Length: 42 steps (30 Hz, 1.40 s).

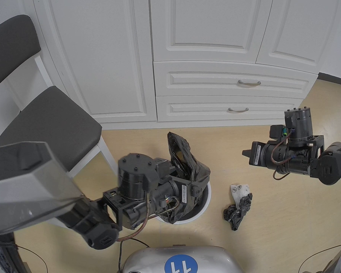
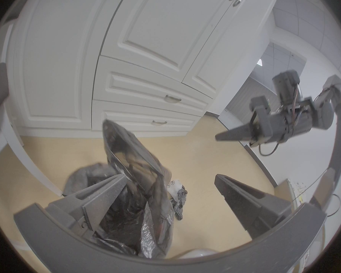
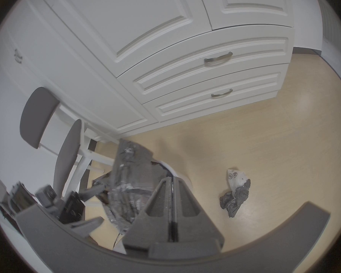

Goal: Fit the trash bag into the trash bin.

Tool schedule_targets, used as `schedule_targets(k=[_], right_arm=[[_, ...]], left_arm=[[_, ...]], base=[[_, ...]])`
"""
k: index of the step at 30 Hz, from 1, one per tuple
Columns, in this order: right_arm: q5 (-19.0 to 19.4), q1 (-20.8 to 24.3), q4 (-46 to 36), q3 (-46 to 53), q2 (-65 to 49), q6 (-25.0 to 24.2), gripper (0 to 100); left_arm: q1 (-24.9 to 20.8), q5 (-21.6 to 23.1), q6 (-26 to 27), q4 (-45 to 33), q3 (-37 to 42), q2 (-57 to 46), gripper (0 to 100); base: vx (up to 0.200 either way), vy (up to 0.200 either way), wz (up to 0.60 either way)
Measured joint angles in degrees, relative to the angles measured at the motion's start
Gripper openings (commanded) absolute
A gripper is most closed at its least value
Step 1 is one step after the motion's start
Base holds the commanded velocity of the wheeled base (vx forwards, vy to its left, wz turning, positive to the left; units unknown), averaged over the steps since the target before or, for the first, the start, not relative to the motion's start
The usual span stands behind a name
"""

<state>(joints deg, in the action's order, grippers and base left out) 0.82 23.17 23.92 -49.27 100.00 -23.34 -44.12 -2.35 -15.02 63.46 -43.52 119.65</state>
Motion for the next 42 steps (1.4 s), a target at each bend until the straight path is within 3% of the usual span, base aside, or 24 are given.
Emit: schedule_targets(k=[8, 12, 19, 27, 28, 42], right_arm=[[-5.0, 7.4, -0.1, 1.0, -1.1, -0.2, 0], [-6.5, 11.1, 0.0, 0.4, 0.1, -0.2, 0], [-7.7, 14.8, 2.7, 0.8, 4.3, -0.9, 0], [-11.0, 15.7, 8.7, 1.0, 11.6, -1.8, 0], [-11.4, 15.7, 8.7, 0.9, 12.3, -1.7, 100], [-14.8, 13.3, 8.9, -3.5, 18.4, -3.2, 100]], left_arm=[[1.4, 4.8, -0.4, -12.0, 3.4, -15.7, 100], [3.1, 6.9, -0.4, -14.5, 6.5, -21.2, 100], [7.6, 7.8, 4.7, -18.3, 8.7, -22.8, 100], [10.2, 7.2, 9.3, -19.0, 9.9, -19.0, 100], [10.3, 7.2, 9.4, -19.0, 9.9, -18.6, 100], [10.2, 6.1, 10.0, -18.6, 9.6, -14.5, 100]], base=[[0.0, 0.0, 0.0], [0.0, 0.0, 0.0], [0.0, 0.0, 0.0], [0.0, 0.0, 0.0], [0.0, 0.0, 0.0], [0.0, 0.0, 0.0]])
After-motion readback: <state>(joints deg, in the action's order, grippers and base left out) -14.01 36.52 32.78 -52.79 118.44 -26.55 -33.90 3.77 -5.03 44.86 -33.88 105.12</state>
